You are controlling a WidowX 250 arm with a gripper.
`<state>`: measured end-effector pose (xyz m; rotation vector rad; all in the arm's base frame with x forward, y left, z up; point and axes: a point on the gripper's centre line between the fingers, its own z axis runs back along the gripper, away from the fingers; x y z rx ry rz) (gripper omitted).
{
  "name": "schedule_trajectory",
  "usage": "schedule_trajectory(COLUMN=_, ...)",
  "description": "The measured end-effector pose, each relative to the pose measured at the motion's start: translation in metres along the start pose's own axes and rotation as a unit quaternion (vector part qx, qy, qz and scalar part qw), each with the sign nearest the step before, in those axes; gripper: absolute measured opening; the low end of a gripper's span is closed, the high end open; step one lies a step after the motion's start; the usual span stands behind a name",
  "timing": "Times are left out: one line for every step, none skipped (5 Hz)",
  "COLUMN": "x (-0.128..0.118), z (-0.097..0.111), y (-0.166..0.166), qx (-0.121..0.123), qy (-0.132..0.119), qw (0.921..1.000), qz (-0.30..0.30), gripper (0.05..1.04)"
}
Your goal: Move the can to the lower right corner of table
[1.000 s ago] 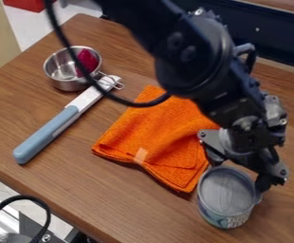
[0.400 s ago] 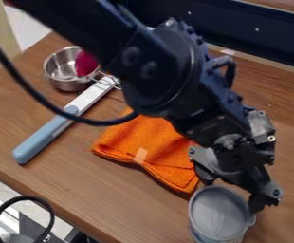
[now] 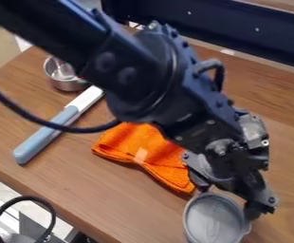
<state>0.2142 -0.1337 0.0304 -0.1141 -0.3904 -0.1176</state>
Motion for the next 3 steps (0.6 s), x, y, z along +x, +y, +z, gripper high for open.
schedule_trajectory(x=0.014, z=0.002, y=0.010, qx=0.008, qy=-0.003, qw=0.9992, qz=0.039, gripper=0.999)
schedule_trajectory(x=0.036, z=0.007, y=0.023, qx=0.021, qy=-0.013, qw=0.9949, qz=0.097, gripper=0.999)
schedule_trajectory(x=0.060, z=0.014, y=0.044, qx=0.026, qy=-0.010, qw=0.9851, qz=0.169, gripper=0.999)
